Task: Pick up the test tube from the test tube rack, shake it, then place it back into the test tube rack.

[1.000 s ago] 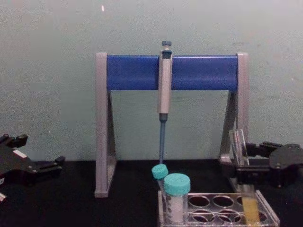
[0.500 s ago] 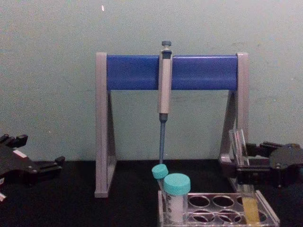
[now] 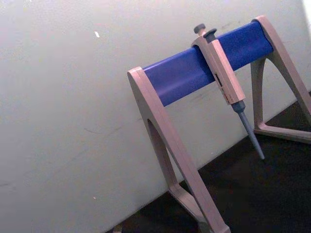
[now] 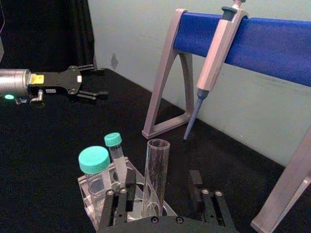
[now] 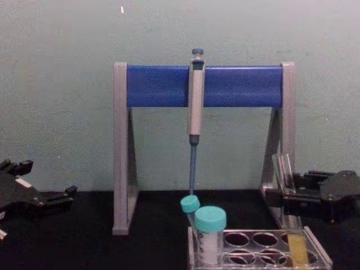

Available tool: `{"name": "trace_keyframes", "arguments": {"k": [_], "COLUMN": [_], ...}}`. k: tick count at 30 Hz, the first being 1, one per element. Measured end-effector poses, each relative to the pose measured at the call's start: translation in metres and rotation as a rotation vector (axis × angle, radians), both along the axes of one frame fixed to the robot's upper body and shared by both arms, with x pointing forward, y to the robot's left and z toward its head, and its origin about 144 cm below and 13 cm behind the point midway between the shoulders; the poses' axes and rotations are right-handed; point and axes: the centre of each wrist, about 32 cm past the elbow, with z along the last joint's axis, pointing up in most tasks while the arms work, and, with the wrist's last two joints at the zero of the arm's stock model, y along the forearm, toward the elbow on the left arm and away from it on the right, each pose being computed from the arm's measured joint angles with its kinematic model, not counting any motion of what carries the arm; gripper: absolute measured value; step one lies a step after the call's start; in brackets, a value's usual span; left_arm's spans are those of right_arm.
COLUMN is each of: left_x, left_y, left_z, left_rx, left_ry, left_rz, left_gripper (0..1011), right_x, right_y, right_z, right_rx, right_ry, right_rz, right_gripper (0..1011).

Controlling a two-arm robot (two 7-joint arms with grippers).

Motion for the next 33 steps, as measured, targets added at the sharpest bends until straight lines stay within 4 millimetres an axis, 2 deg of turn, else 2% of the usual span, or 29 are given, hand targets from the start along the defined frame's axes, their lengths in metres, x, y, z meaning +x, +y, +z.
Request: {"name": "trace_keyframes", "arguments": {"k": [15,33], "left_x": [0.0000,0.0000], "left_y": [0.0000,0.0000], "left_z": [0.0000,0.0000], "left_rx": [0.000,0.000], "left_ry": [0.000,0.000], "left_rz": [0.000,0.000], "left_gripper": [1001,1001], "right_x": [0.0000,0.0000], "right_y": [0.0000,0.0000], "right_z": [0.0001,0.0000], "right_rx": [0.000,0.000], "right_ry": [0.000,0.000], "right_rz": [0.000,0.000], "right_gripper": [250,238]}}
